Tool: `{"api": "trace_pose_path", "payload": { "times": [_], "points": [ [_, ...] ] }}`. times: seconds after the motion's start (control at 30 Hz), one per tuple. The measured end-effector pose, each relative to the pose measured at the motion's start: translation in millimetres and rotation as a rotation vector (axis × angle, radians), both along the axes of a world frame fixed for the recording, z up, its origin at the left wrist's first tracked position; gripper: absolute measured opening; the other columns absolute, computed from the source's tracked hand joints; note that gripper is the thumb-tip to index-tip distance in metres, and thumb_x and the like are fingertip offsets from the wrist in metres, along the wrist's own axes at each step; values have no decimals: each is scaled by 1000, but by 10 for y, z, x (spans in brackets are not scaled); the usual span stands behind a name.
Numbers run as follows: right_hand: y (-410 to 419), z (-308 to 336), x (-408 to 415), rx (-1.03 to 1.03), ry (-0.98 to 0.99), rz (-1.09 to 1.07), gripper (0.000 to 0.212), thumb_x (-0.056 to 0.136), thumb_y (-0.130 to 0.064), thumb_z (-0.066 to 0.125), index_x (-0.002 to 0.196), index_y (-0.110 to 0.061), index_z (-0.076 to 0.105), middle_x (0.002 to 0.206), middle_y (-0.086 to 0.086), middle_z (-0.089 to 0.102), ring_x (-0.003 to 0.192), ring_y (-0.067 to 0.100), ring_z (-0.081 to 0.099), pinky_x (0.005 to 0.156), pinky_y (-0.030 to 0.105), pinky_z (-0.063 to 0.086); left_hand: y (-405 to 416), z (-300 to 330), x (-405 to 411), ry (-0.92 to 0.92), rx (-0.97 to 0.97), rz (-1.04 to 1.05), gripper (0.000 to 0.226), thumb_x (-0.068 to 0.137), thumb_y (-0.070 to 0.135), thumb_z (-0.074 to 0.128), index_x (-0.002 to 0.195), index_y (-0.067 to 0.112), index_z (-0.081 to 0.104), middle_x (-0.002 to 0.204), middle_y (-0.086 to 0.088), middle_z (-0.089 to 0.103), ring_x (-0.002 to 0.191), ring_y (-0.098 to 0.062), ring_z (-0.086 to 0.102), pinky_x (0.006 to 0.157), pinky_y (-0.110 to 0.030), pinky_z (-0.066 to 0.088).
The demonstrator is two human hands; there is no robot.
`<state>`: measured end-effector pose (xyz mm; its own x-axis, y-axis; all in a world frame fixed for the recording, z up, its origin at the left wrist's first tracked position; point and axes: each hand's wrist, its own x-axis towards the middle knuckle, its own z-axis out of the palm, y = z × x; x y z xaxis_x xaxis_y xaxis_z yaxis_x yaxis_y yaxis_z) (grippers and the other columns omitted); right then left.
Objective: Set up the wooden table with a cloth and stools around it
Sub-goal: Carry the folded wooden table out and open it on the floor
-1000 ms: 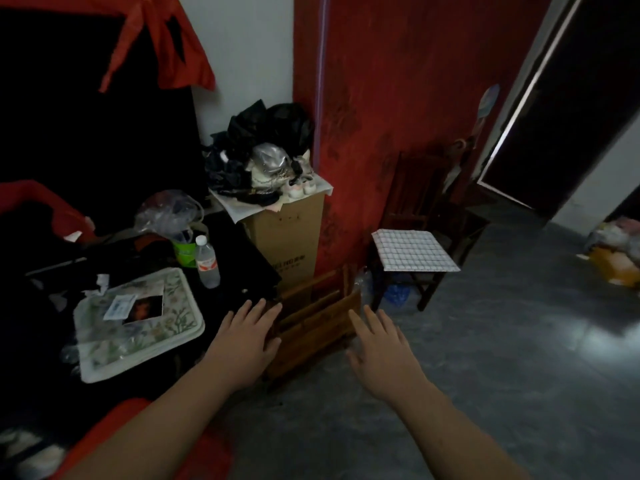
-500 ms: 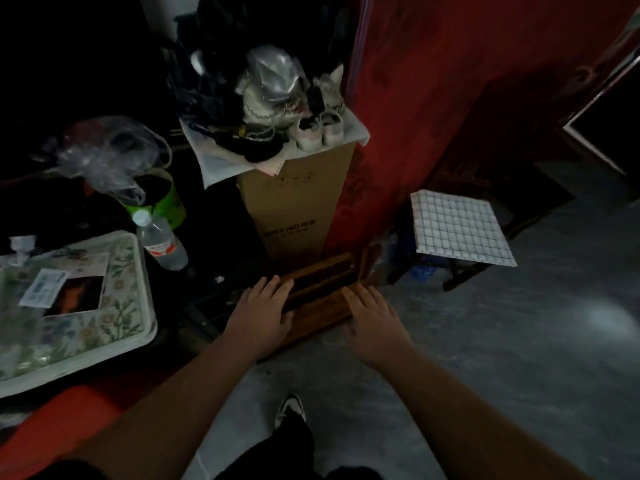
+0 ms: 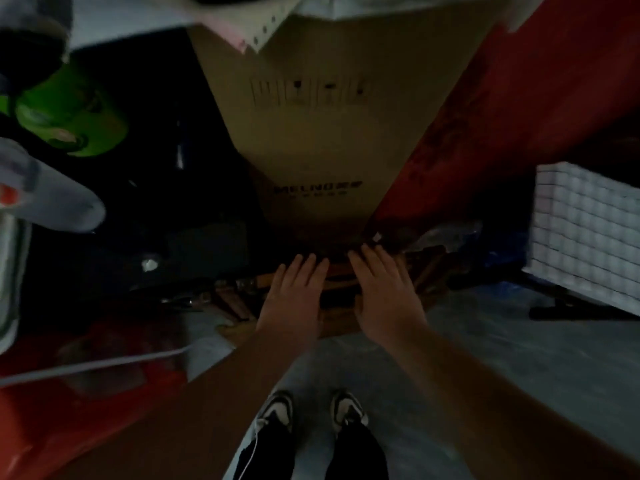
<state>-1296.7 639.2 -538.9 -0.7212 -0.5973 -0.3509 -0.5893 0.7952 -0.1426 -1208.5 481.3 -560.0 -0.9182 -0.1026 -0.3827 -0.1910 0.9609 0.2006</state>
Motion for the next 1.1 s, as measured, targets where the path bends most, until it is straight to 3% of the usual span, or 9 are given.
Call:
{"api": "trace_pose_path", "payload": {
  "times": [0.13, 0.23, 0.37, 0.6, 0.73, 0.9, 1.1],
  "points": [
    [-4, -392, -217, 56, 5, 101, 68, 96, -39, 49, 155, -27, 19, 157, 0, 29, 147, 24, 21, 122, 54, 9, 3, -224, -153, 17, -46, 76, 73, 90, 35, 53, 153, 23, 20, 152, -4, 34, 140, -27, 30, 120, -47, 16],
    [-26, -404, -311, 27, 51, 137, 48, 95, -39, 52, 141, -27, 41, 136, 0, 48, 129, 26, 42, 111, 50, 30, -69, -196, -230, 5, -59, 138, 52, 92, 34, 54, 141, 26, 39, 135, -2, 51, 123, -25, 47, 106, -41, 34],
    [8, -316, -365, 110, -116, 214, 39, 100, -41, 48, 135, -26, 43, 128, 2, 55, 118, 27, 51, 94, 44, 43, -30, -159, -117, -150, -52, 163, 38, 98, 43, 46, 133, 27, 43, 124, -3, 56, 116, -27, 51, 97, -43, 37],
    [349, 11, 205, 174, -205, 292, 36, 97, -44, 50, 130, -30, 44, 126, -1, 56, 117, 24, 53, 91, 42, 44, 388, 146, 535, -203, -50, 175, 42, 97, 33, 48, 138, 27, 38, 134, -5, 51, 124, -28, 46, 101, -42, 35],
    [405, 485, 554, 90, -183, 340, 28, 95, -44, 51, 120, -32, 48, 120, -4, 58, 113, 23, 54, 89, 41, 43, 440, 638, 1012, -129, -52, 248, 43, 96, 34, 49, 137, 30, 40, 134, -2, 52, 125, -27, 47, 102, -42, 33],
    [336, 1486, 1028, -21, -105, 453, 24, 93, -41, 55, 115, -30, 53, 114, -6, 61, 108, 22, 58, 84, 39, 42, 453, 1690, 1673, -60, -59, 354, 42, 97, 41, 49, 138, 34, 40, 127, 0, 56, 121, -25, 51, 97, -40, 35],
    [371, 2599, 1790, -125, -95, 650, 16, 92, -45, 56, 102, -33, 52, 103, -10, 58, 99, 19, 59, 75, 36, 42, 796, 2768, 2738, 59, -133, 532, 31, 93, 36, 55, 123, 35, 46, 115, 5, 58, 115, -21, 52, 87, -38, 36]
  ]
}}
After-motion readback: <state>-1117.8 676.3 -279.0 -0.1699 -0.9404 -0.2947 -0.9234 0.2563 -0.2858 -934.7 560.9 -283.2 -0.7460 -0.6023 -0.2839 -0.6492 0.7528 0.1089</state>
